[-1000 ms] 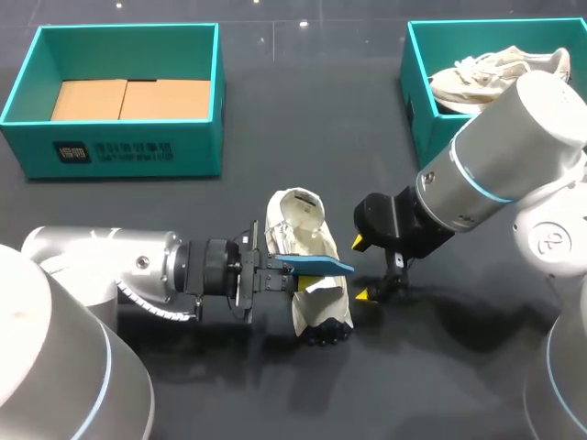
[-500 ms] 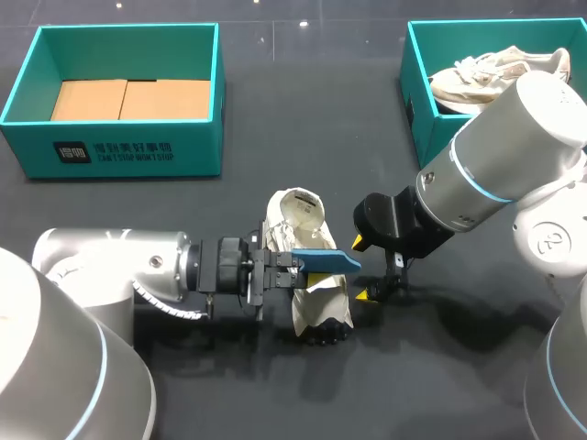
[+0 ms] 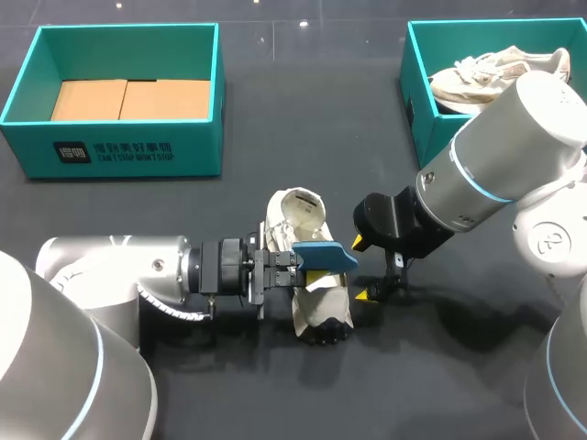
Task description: Take the shoe out of the shoebox, open the shoe tongue, remove and reinsert the insole, then place the shoe into the shoebox
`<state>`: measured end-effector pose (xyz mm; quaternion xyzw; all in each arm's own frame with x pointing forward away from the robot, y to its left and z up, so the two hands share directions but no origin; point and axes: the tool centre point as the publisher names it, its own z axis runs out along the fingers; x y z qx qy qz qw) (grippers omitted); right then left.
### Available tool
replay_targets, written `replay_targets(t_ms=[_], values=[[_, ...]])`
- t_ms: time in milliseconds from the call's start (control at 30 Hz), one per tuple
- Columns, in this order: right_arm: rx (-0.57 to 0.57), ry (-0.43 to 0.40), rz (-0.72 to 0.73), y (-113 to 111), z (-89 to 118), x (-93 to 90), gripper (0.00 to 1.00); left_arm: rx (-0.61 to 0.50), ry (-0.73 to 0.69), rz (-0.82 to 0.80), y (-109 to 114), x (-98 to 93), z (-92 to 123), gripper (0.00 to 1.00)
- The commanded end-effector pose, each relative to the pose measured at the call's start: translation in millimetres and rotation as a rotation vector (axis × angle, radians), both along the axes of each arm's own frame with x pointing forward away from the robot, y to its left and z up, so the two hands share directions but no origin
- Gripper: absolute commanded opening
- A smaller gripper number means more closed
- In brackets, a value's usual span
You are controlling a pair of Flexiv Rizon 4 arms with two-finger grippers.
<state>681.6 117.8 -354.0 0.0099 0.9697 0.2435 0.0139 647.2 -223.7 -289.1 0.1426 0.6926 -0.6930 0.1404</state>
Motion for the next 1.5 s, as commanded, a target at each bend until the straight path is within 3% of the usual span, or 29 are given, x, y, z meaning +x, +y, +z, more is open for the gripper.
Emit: replay_targets(t_ms=[33, 600, 1500], values=[[0.0, -0.001, -0.001, 0.3, -0.8, -1.0, 1.0, -0.003, 0.001, 0.011, -2.3, 0.6, -5.0, 0.0], [0.0, -0.001, -0.001, 0.3, -0.8, -1.0, 1.0, 0.017, -0.019, 0.046, 7.4, 0.2, -18.3, 0.0], [0.0, -0.001, -0.001, 0.3, -0.8, -1.0, 1.0, 0.09, -0.088, 0.133, 4.2, 29.4, -44.9, 0.0]])
